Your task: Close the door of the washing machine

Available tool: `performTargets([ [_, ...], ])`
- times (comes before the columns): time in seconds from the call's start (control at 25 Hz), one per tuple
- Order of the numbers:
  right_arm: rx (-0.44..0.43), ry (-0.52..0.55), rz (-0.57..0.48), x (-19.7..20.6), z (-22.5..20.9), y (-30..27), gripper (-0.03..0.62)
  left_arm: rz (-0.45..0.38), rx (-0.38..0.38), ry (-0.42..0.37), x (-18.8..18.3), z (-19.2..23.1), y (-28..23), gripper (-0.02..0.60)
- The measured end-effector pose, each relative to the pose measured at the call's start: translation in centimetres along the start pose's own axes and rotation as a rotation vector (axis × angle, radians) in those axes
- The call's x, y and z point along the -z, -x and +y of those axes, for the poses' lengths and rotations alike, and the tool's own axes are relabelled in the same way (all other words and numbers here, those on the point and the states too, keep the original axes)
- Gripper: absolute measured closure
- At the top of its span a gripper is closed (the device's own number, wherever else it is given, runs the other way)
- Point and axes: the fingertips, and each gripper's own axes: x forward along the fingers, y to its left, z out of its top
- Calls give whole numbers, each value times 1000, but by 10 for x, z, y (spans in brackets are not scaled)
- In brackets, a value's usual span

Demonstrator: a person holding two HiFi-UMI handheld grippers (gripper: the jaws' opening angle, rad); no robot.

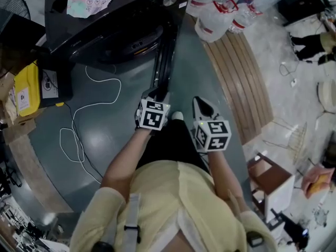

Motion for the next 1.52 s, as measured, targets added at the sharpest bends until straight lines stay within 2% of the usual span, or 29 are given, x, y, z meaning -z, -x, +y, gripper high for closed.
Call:
performTargets([
  [0.28, -90, 40, -21, -33, -8, -23, 588, 39, -59, 55, 0, 8, 0, 446],
  [0.64, -171, 81, -11, -45, -1, -39, 588, 48, -153, 95, 3, 28, 4, 449],
  [0.92, -199, 103, 4, -50, 10, -53, 588, 27, -211, 73, 2, 62, 10, 449],
  [1.04, -198, 119, 11, -54, 19, -60, 588, 29, -197, 78, 3, 75, 14, 449],
  [1.28, -196, 129, 28, -65, 44, -77, 588, 31, -160, 22, 0, 102, 19, 449],
  [1.52, -201, 135, 34, -74, 62, -95, 588, 31, -158, -13, -2, 128, 23, 449],
])
